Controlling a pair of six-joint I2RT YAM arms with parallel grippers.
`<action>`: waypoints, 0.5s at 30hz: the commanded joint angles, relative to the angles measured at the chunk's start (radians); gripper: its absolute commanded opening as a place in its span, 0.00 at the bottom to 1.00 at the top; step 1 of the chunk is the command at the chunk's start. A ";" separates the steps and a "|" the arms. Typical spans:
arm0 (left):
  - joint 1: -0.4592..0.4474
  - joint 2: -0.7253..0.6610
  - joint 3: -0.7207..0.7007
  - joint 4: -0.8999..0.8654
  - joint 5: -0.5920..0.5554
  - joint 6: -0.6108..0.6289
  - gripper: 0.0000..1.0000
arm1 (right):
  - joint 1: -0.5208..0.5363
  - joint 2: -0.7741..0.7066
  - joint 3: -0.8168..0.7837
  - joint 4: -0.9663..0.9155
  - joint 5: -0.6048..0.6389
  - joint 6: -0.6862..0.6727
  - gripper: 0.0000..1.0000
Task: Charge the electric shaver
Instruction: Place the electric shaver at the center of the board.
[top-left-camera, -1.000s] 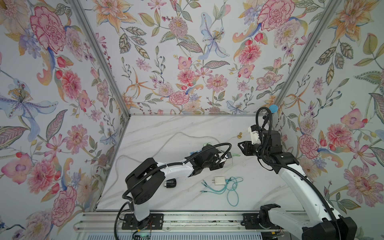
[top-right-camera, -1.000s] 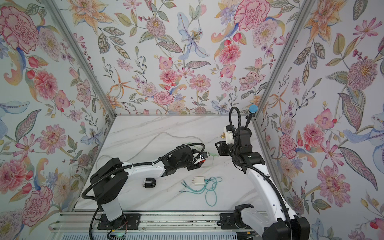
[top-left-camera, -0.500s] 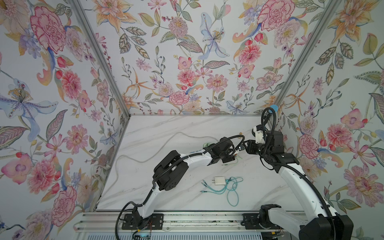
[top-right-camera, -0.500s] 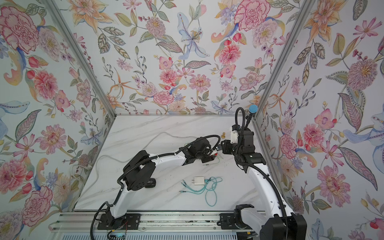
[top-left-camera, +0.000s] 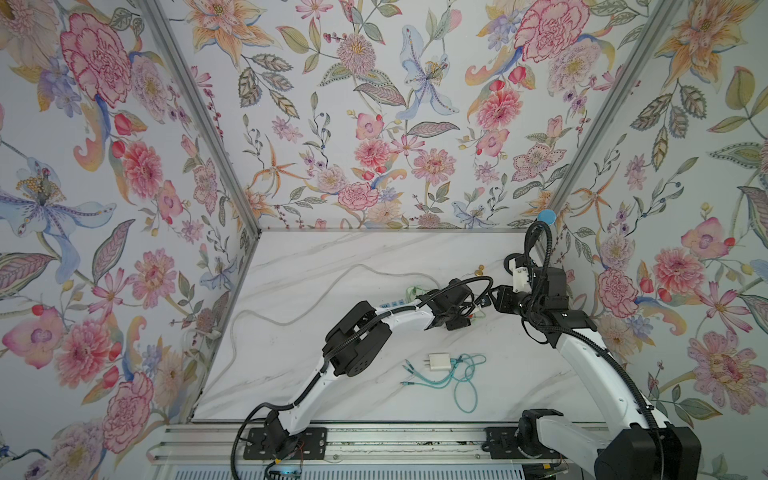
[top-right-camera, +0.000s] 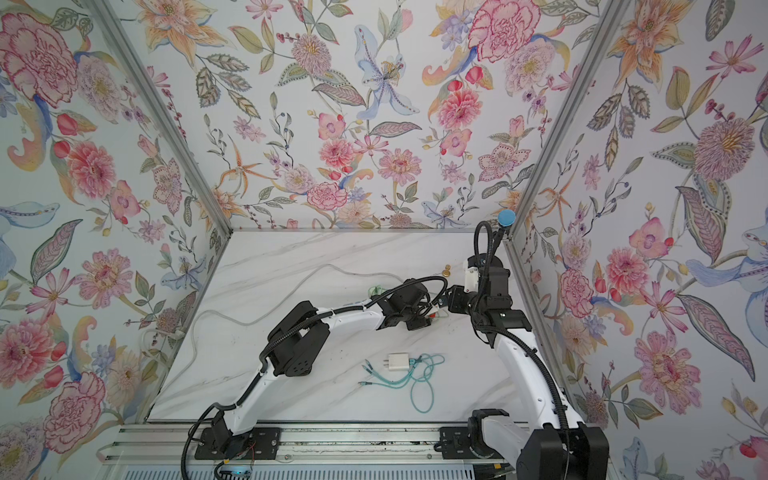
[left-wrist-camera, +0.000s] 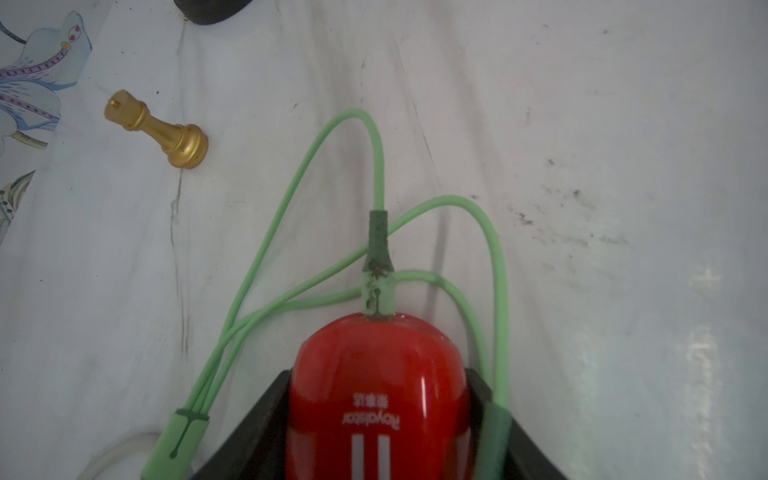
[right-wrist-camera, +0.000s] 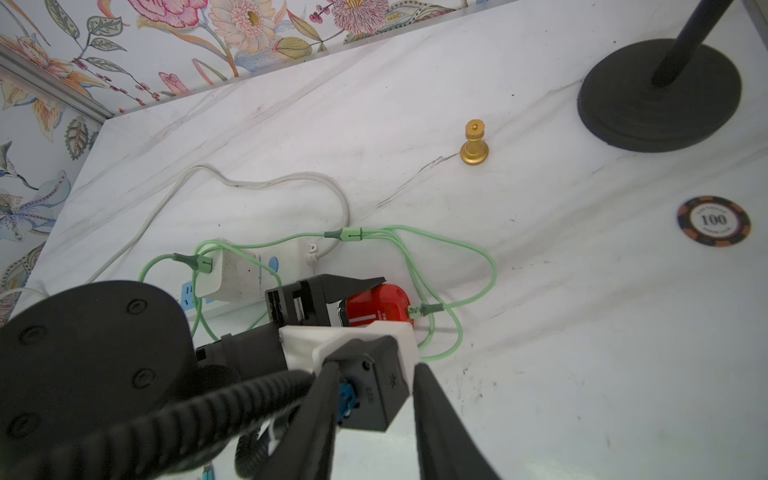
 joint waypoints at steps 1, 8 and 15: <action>-0.003 0.034 0.045 -0.057 -0.012 0.000 0.05 | -0.006 -0.008 -0.013 0.022 -0.023 0.014 0.34; 0.002 0.007 0.046 -0.073 0.014 0.032 0.50 | -0.009 -0.015 -0.016 0.022 -0.029 0.016 0.36; 0.009 -0.125 -0.067 -0.006 0.074 0.059 0.62 | -0.009 -0.062 -0.046 -0.020 -0.054 0.028 0.42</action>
